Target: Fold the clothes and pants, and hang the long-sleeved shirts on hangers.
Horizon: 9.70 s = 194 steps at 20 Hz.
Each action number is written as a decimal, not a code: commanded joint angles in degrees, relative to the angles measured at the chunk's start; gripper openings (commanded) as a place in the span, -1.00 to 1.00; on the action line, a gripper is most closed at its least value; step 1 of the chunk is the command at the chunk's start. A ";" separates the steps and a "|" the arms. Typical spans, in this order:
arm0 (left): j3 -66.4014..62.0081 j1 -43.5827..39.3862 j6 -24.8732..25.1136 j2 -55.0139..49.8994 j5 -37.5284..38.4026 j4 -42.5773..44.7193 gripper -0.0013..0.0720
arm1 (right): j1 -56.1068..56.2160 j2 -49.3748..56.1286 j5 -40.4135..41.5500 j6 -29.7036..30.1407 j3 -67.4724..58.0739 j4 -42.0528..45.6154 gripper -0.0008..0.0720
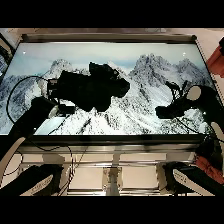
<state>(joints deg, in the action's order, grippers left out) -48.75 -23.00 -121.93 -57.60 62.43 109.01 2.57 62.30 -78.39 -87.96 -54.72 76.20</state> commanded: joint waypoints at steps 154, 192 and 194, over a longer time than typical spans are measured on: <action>-36.94 65.40 39.95 -22.51 4.48 -70.12 -0.88 | -35.30 35.12 -17.62 3.34 -62.58 -11.54 -0.91; -3.34 67.38 41.33 -8.35 5.92 -22.91 0.21 | -44.02 6.36 0.09 5.38 -2.23 21.03 -0.21; -6.05 67.36 41.31 -7.58 5.14 -22.95 0.26 | -44.00 6.21 -0.07 5.38 -5.51 21.07 -0.17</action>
<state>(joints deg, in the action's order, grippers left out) -52.69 44.38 -80.75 -66.35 69.41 86.26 -41.45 69.10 -78.37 -83.26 -57.10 96.36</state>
